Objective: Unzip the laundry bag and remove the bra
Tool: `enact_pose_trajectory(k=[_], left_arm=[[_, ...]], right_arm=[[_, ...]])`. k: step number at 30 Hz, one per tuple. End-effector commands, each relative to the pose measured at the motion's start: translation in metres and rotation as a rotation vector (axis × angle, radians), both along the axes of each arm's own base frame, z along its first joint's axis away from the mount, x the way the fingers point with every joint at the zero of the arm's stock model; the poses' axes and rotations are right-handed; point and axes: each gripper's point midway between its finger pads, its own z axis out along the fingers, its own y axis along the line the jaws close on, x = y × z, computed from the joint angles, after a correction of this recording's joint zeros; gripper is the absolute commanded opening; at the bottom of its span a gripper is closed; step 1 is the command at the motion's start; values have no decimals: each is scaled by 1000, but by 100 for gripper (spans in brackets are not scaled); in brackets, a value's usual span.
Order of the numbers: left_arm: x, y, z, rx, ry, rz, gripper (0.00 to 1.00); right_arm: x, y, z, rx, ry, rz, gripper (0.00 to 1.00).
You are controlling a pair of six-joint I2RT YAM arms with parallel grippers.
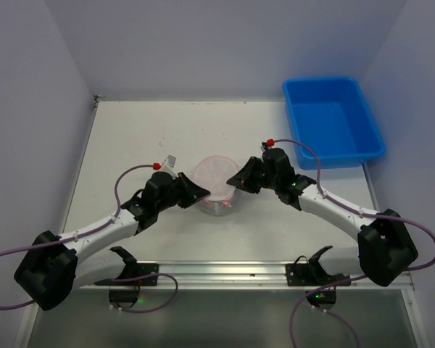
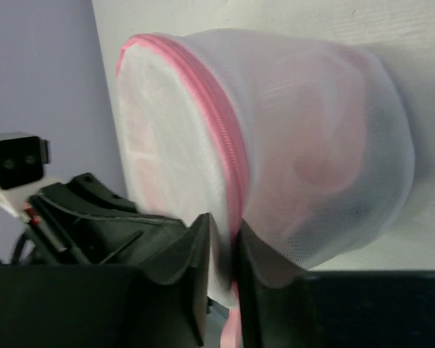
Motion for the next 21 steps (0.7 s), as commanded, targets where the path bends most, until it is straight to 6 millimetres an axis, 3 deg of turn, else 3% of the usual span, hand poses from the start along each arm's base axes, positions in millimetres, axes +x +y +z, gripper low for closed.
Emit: enact_pose_trajectory(k=[1, 2, 3, 4, 6, 9, 10, 14, 17, 21], left_arm=[[7, -5, 39, -68, -89, 17, 9], [7, -5, 40, -70, -83, 21, 1], [7, -4, 41, -75, -74, 29, 0], [7, -4, 44, -82, -71, 34, 0], [7, -5, 45, -98, -48, 46, 0], [10, -6, 46, -104, -34, 58, 0], [10, -6, 46, -104, -28, 60, 0], [14, -9, 49, -103, -24, 66, 0], [15, -8, 47, -96, -16, 72, 0], [15, -7, 47, -99, -14, 80, 0]], right_arm=[[7, -11, 9, -82, -110, -6, 26], [8, -14, 9, -111, -130, -3, 33], [10, -20, 15, -151, -191, 4, 44], [9, -28, 14, -195, -199, 1, 49], [7, -36, 21, -243, -264, 9, 57], [-4, -46, 43, -311, -417, 43, 61], [-8, -49, 54, -318, -464, 34, 61], [-42, -27, 67, -332, -570, 135, 57], [-62, -10, 66, -292, -570, 204, 51], [-77, 13, 42, -281, -516, 270, 42]])
